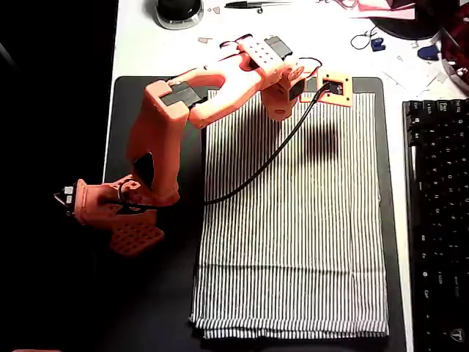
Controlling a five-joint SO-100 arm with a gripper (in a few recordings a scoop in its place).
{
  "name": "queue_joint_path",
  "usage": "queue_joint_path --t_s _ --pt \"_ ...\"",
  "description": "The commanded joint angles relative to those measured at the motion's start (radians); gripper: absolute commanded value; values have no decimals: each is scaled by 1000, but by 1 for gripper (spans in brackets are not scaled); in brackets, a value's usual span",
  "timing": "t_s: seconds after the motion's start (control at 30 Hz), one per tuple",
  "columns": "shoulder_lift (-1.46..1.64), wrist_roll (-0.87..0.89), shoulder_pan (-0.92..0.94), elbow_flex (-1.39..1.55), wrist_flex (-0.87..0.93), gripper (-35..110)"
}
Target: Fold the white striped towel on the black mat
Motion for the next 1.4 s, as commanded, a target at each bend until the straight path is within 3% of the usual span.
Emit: queue_joint_path --t_s 0.0,0.17,0.57,0.63,0.8,0.97,1.1,1.2,1.37 --pt "0 -17 3 -26 -9 15" --pt "-3 -52 37 29 -37 0" --pt "155 -95 106 100 -20 0" --pt "155 -57 94 95 -37 12" --pt "124 -46 57 84 -46 22" --pt "61 -61 55 114 -98 23" --pt "20 -94 89 114 -107 16" --pt "18 -137 123 124 -100 0" --pt "57 -167 150 141 -92 0"
